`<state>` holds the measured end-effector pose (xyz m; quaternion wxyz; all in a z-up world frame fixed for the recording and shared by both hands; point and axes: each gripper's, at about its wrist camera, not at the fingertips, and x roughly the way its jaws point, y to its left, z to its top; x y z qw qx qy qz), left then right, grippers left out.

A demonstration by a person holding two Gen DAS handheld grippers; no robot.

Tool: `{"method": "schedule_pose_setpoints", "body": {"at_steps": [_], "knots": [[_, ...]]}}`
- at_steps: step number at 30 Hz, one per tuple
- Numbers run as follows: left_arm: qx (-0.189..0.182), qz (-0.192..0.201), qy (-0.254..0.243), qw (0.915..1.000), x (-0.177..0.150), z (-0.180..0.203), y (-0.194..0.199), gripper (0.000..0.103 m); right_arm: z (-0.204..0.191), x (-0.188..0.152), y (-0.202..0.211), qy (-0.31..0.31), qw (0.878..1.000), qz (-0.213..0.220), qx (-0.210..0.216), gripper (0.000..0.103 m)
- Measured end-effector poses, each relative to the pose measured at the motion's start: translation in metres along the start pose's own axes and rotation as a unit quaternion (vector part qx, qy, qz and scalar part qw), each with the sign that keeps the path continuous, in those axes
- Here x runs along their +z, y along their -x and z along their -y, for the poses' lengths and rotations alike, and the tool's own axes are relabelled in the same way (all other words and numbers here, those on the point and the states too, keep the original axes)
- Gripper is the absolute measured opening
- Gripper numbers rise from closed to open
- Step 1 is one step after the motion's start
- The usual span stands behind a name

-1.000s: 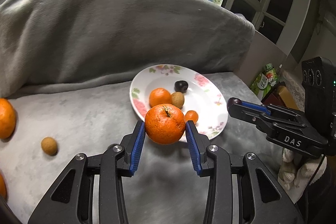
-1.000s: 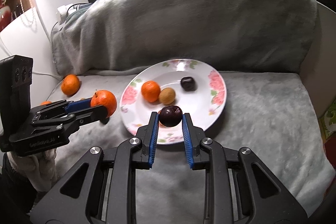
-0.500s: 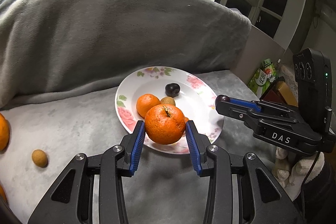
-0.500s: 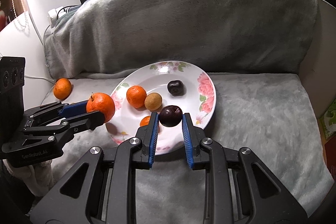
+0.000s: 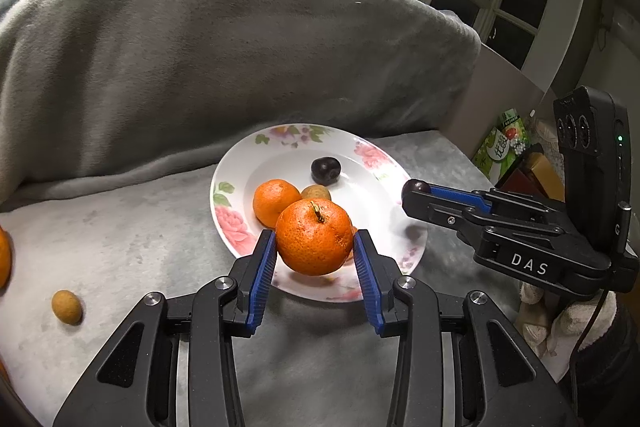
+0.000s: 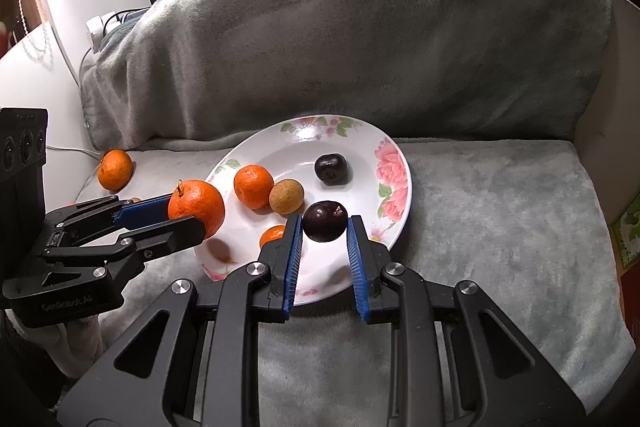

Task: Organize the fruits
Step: 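Carry the held plum and mandarin toward the plate with both tools, then lower the plum and mandarin onto the plate and open both tools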

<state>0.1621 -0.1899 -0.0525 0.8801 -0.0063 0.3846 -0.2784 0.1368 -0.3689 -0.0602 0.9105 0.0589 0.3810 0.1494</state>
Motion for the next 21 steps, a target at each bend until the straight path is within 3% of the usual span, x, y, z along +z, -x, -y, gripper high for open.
{"method": "schedule_pose_setpoints", "body": {"at_steps": [10, 12, 14, 18, 21], "knots": [[0.004, 0.000, -0.004, 1.0000, 0.001, 0.002, -0.001, 0.039, 0.004, 0.000, -0.001, -0.005, 1.000, 0.001, -0.004, 0.025], [0.004, 0.002, -0.004, 1.0000, 0.002, 0.002, 0.000, 0.041, 0.005, 0.000, 0.000, -0.008, 1.000, 0.003, -0.005, 0.035], [0.005, 0.006, -0.006, 0.9999, 0.002, 0.002, 0.002, 0.047, 0.007, 0.000, 0.002, -0.010, 1.000, 0.010, -0.008, 0.060], [0.009, 0.010, -0.007, 0.9999, 0.004, 0.003, 0.004, 0.058, 0.009, 0.002, 0.007, -0.013, 1.000, 0.020, -0.014, 0.066], [0.011, 0.015, -0.008, 0.9998, 0.003, 0.004, 0.006, 0.070, 0.011, 0.003, 0.010, -0.016, 0.999, 0.026, -0.019, 0.078]]}}
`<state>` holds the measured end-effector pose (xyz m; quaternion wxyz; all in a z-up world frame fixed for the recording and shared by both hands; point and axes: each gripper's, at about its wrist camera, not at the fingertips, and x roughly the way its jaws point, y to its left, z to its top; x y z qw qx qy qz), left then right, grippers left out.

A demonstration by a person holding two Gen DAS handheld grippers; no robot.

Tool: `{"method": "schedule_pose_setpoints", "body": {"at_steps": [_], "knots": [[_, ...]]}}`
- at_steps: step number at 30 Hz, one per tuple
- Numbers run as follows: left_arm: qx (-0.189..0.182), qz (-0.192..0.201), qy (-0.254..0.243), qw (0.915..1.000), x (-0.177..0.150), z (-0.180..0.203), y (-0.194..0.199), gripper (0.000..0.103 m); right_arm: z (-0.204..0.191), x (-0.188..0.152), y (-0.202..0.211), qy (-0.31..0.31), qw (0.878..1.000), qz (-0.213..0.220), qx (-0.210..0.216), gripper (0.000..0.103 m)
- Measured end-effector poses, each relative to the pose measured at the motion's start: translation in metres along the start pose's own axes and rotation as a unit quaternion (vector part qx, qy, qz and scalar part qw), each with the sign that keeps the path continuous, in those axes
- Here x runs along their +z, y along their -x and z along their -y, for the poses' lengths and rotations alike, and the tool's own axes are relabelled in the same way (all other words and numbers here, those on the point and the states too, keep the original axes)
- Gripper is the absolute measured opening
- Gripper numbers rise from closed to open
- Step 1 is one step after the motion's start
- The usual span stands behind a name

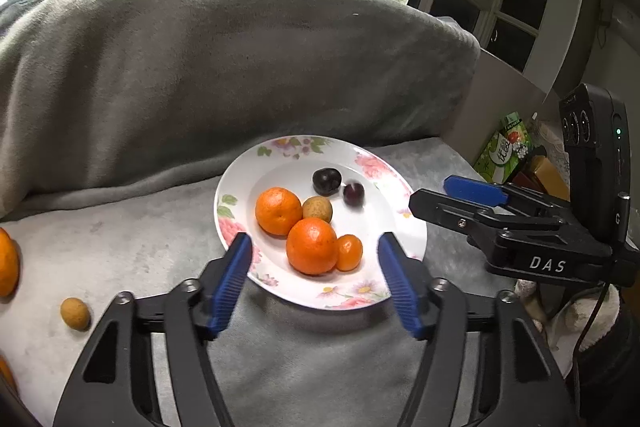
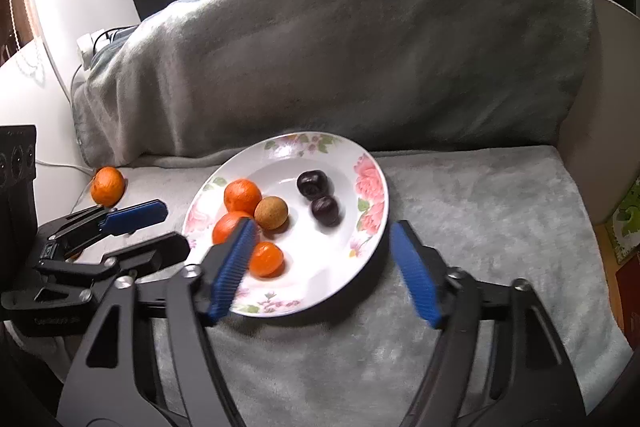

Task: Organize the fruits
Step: 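Lower the plum and mandarin onto the plate and open both tools, then withdraw both open tools from the plate toward the large oranges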

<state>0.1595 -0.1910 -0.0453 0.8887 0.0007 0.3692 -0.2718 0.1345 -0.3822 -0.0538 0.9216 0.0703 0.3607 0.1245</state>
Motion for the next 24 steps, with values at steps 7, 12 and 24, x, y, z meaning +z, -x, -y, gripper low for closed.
{"method": "schedule_pose_setpoints", "body": {"at_steps": [7, 12, 24], "knots": [[0.018, -0.007, -0.003, 0.9998, 0.000, 0.002, -0.002, 0.081, 0.004, 0.002, 0.006, -0.009, 1.000, 0.011, -0.007, 0.090], [0.020, -0.008, 0.000, 0.9998, -0.001, 0.003, -0.003, 0.081, 0.002, 0.003, 0.008, -0.009, 1.000, 0.012, -0.007, 0.091], [0.023, 0.002, 0.000, 0.9997, 0.000, 0.003, 0.010, 0.081, -0.004, 0.006, 0.014, -0.008, 1.000, 0.020, -0.007, 0.091]]}}
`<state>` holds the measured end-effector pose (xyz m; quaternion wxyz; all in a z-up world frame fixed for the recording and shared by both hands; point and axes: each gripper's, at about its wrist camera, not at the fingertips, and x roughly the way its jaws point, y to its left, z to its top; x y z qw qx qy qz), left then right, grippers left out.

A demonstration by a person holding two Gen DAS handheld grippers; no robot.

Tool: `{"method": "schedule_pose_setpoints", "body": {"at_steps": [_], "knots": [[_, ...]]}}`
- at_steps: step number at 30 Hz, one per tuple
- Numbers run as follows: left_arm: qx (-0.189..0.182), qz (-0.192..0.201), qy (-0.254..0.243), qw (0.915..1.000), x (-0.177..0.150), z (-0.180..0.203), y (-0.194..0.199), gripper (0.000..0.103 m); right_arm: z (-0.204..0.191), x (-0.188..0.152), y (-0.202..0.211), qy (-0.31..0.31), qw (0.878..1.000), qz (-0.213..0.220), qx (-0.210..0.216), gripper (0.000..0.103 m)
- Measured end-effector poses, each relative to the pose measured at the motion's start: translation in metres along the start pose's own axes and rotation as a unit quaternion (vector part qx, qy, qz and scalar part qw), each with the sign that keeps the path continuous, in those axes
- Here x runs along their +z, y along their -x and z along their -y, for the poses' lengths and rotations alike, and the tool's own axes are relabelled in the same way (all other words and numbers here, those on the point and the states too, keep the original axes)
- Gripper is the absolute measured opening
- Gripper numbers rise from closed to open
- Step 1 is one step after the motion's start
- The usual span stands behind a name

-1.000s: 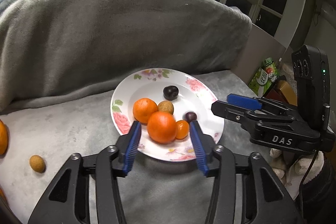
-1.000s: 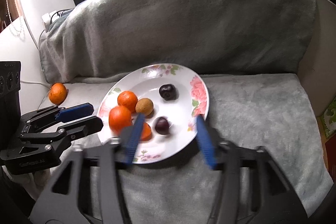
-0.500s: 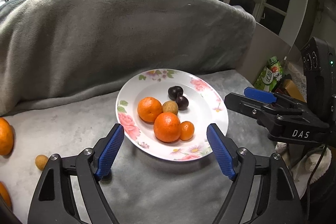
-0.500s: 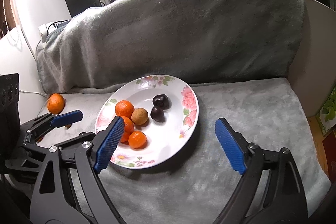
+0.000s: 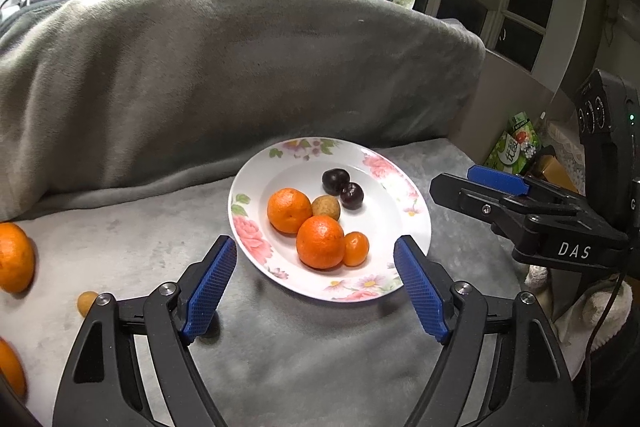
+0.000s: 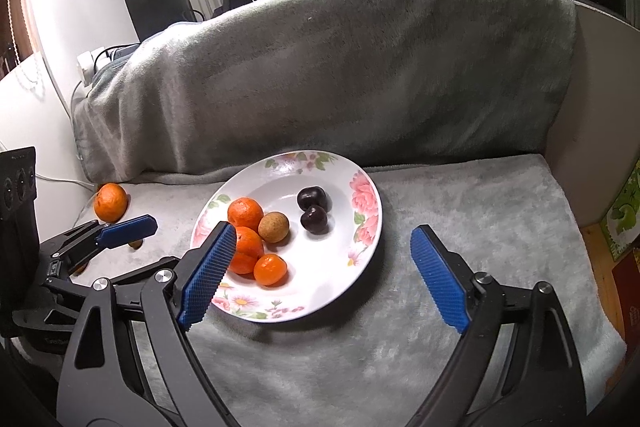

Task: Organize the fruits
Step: 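Withdraw both open tools from the plate toward the large oranges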

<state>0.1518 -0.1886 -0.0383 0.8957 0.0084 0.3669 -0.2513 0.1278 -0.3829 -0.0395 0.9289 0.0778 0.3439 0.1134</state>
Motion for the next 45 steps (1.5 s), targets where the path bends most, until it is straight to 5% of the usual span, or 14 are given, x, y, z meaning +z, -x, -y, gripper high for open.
{"method": "schedule_pose_setpoints", "body": {"at_steps": [27, 45], "knots": [[0.009, 0.042, 0.006, 0.9991, -0.005, -0.010, 0.051, 0.081, -0.037, -0.001, 0.020, 0.009, 1.000, 0.007, 0.014, 0.091], [0.047, 0.075, 0.033, 0.9956, -0.015, -0.067, 0.093, 0.081, -0.103, 0.008, 0.003, 0.040, 0.998, -0.007, 0.051, 0.091]]}}
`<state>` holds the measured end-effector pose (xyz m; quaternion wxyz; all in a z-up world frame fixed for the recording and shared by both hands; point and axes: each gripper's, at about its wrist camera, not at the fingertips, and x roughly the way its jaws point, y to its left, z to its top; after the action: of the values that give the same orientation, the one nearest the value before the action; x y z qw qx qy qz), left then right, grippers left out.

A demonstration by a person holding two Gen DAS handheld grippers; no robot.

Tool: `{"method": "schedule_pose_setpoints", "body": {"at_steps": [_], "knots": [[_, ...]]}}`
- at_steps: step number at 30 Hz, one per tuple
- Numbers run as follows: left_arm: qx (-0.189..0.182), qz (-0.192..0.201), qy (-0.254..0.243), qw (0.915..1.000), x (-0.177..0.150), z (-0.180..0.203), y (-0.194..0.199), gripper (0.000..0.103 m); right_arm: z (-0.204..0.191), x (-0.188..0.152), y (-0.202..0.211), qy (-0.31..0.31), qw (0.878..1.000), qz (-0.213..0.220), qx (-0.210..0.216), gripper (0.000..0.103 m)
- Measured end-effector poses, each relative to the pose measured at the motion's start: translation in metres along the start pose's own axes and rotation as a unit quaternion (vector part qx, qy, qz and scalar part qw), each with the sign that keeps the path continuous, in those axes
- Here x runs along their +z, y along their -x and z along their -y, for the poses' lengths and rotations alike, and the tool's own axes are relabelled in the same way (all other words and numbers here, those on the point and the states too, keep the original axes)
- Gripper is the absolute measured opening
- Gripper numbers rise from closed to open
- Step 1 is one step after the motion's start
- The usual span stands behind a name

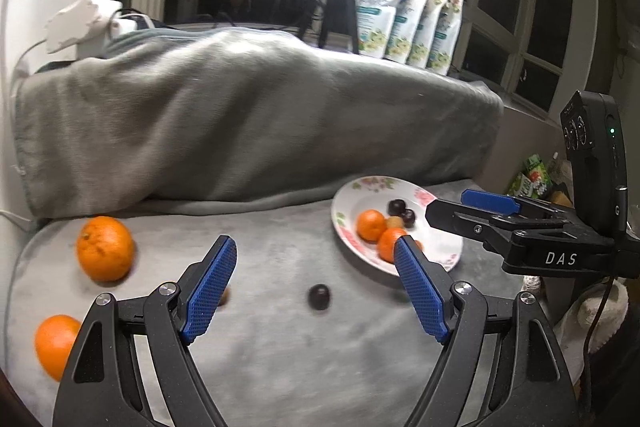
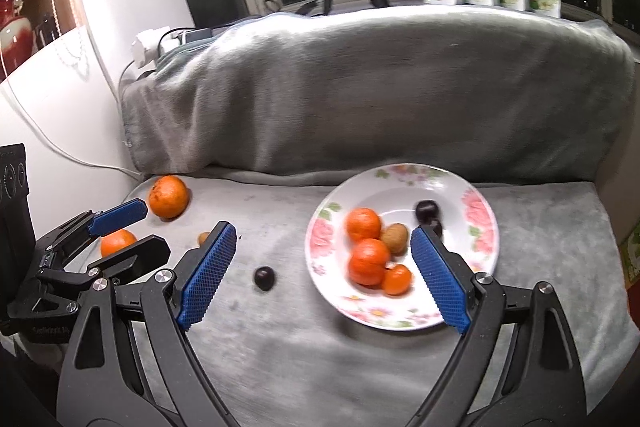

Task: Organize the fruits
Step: 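Withdraw both open tools from the plate toward the large oranges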

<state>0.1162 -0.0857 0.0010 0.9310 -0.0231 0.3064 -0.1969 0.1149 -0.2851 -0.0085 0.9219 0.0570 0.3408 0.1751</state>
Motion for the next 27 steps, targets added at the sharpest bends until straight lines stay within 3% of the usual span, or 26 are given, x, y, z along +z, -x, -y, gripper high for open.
{"method": "schedule_pose_setpoints", "body": {"at_steps": [20, 27], "knots": [[0.078, -0.011, 0.067, 0.9947, -0.025, -0.123, 0.023, 0.081, -0.068, 0.024, -0.068, 0.011, 0.996, -0.043, 0.077, 0.091], [0.077, -0.026, 0.111, 0.9904, -0.034, -0.162, 0.021, 0.081, -0.088, 0.033, -0.098, 0.000, 0.992, -0.067, 0.107, 0.091]]}}
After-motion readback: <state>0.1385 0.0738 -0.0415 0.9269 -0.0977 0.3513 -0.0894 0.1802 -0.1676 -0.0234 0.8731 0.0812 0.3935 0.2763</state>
